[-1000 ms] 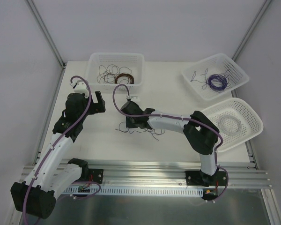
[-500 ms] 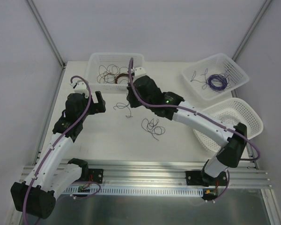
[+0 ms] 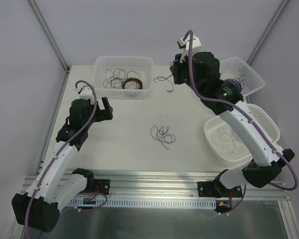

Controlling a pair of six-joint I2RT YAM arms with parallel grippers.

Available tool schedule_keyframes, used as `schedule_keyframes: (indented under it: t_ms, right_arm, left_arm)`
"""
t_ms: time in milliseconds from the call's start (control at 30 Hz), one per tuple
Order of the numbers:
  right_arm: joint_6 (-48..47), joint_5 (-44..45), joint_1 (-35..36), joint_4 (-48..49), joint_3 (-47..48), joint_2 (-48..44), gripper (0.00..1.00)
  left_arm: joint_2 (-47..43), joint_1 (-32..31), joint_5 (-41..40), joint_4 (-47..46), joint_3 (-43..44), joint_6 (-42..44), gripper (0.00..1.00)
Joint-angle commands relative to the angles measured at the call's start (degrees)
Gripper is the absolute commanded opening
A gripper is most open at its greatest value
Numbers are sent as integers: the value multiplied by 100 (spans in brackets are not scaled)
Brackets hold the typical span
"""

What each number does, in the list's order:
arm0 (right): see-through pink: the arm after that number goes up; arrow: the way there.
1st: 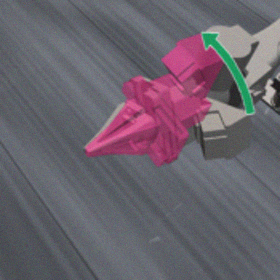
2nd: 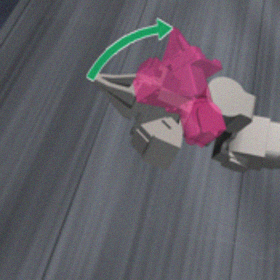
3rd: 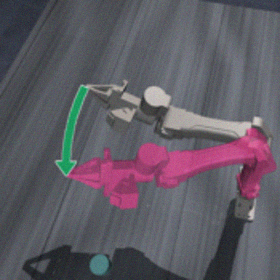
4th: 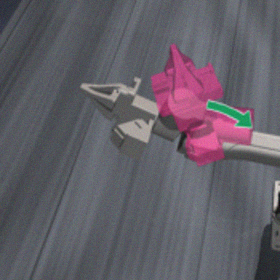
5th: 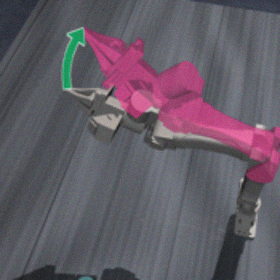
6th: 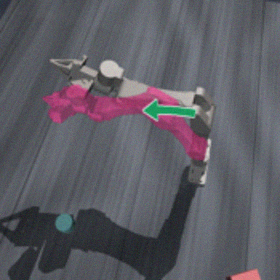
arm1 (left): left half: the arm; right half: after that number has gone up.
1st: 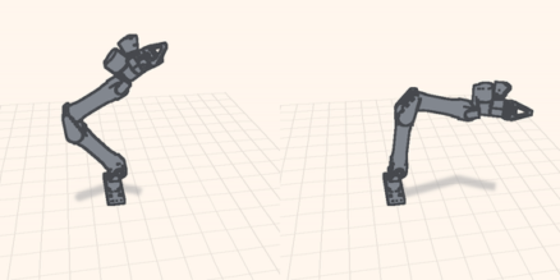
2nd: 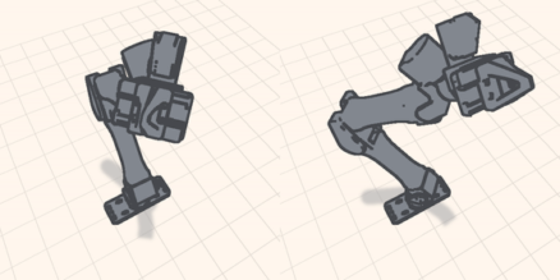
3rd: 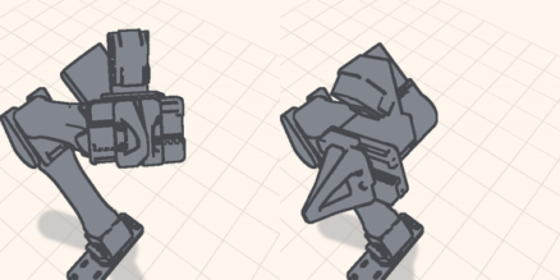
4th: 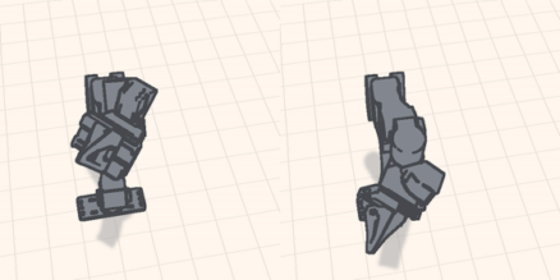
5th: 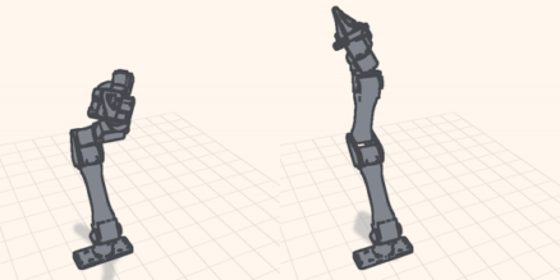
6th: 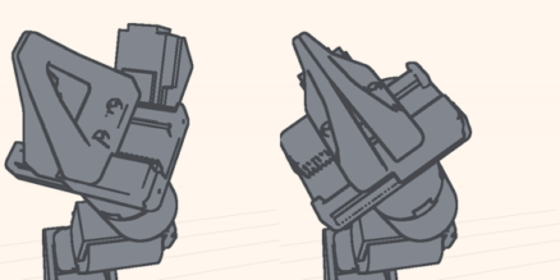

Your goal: Untangle the cables

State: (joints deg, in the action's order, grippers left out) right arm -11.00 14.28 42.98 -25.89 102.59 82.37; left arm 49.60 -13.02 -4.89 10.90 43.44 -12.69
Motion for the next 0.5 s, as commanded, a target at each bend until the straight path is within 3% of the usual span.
schedule_keyframes:
  t_ms: [0, 267, 467]
  right_arm:
    - [-508, 4, -726, -4, 262, -256, 1]
    - [-350, -399, -2732, 619, -133, -353, 1]
    - [-183, -839, -4120, 1033, -309, 234, 1]
  left_arm:
    - [32, 62, 145, -237, -37, -58, 99]
    - [146, 62, 321, -237, -2, -50, 99]
    - [269, 71, 436, -228, 24, -41, 99]
